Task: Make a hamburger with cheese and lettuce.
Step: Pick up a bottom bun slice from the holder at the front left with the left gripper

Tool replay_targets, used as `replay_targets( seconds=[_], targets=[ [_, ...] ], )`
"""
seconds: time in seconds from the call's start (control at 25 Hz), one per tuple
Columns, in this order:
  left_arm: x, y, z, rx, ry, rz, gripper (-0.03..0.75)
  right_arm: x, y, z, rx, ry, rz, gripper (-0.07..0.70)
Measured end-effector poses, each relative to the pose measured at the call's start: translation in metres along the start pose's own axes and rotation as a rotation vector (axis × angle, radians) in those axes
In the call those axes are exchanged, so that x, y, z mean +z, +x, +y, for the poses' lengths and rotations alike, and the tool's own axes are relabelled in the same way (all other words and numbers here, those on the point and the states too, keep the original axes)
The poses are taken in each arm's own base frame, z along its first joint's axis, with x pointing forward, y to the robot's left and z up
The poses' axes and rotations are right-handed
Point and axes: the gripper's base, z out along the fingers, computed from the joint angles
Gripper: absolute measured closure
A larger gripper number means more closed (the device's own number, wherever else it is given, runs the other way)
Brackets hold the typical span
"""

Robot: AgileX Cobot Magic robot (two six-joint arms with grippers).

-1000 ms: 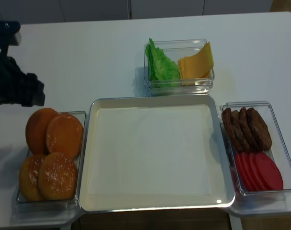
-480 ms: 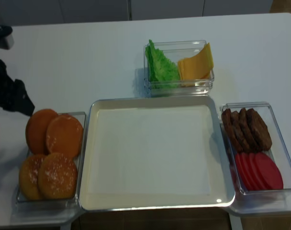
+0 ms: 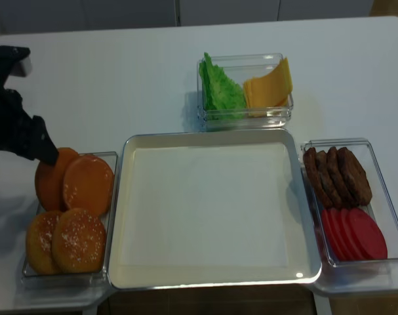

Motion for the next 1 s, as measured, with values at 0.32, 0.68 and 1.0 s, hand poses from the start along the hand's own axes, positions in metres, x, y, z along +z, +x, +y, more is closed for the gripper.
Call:
replay_targets(
  seconds=[0.32, 0.68, 1.0],
  targets=[
    [0.01, -0.002, 0.004, -0.002, 0.017, 0.018, 0.291, 0.0, 0.0, 0.0, 0.0, 0.0, 0.0, 0.636],
    [0.014, -0.003, 0.005, -0.007, 0.027, 0.028, 0.323, 0.0, 0.0, 0.0, 0.0, 0.0, 0.0, 0.636],
    [0.014, -0.002, 0.004, -0.01, 0.038, 0.031, 0.464, 0.0, 0.0, 0.0, 0.0, 0.0, 0.0, 0.636]
  ],
)
